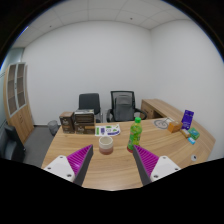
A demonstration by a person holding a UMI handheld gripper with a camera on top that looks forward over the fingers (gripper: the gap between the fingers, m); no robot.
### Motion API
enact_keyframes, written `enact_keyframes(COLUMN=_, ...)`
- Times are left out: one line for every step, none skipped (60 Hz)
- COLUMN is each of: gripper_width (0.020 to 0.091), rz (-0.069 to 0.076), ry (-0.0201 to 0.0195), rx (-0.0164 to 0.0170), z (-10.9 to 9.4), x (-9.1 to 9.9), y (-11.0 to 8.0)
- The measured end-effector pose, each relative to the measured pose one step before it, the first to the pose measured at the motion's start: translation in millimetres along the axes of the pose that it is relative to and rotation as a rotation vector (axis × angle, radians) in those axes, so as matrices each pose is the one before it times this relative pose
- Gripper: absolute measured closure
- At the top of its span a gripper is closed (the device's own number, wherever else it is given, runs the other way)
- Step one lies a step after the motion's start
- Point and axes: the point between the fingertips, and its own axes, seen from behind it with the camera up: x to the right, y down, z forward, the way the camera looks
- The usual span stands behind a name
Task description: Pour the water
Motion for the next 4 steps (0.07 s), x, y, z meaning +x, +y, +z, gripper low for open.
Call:
enact_keyframes(gripper_width=0.0289, rz=0.0007, ry=0.00023, rx=0.00251, z=-0.8, x=-0.63, y=-0.32)
enact_keyframes(gripper_width=0.0288, rz=0.0011, ry=0.00076, rx=0.00376, z=-0.82, x=-0.71, y=-0.45)
enact_keyframes(gripper_width=0.0288, rz=0.0014, ry=0.00056, rx=0.00351, z=-0.56, x=-0.73, y=-0.6)
enact_keyframes(gripper_width=0.0288, rz=0.0017, ry=0.00115, rx=0.00263, z=0.77, x=-1.45, y=-0.51)
